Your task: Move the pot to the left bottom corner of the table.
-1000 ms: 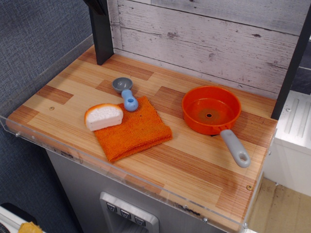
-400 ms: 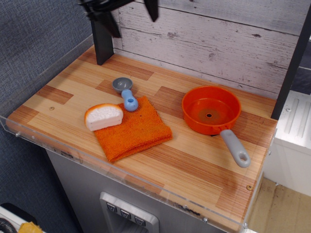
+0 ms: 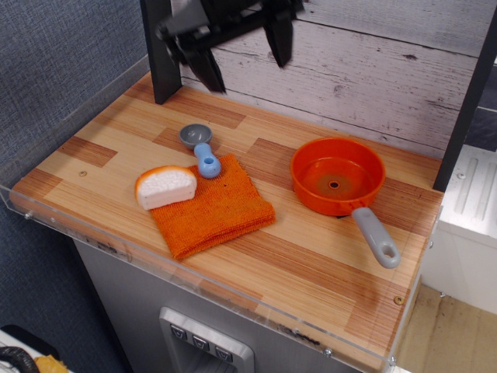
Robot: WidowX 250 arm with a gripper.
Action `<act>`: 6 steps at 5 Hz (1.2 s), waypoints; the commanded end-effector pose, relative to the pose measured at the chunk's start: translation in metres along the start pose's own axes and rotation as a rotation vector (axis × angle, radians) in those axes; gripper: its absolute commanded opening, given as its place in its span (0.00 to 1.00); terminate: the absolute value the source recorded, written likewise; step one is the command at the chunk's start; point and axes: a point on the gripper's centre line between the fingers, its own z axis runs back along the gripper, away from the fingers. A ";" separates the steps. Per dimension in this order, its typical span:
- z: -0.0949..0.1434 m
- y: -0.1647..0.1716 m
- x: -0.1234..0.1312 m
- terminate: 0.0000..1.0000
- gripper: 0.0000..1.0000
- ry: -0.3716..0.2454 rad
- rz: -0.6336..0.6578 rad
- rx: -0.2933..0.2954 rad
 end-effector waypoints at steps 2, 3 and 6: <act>-0.050 -0.007 -0.026 0.00 1.00 -0.019 0.050 0.043; -0.077 -0.010 -0.035 0.00 1.00 -0.001 0.045 0.079; -0.126 -0.011 -0.048 0.00 0.00 -0.001 0.092 0.112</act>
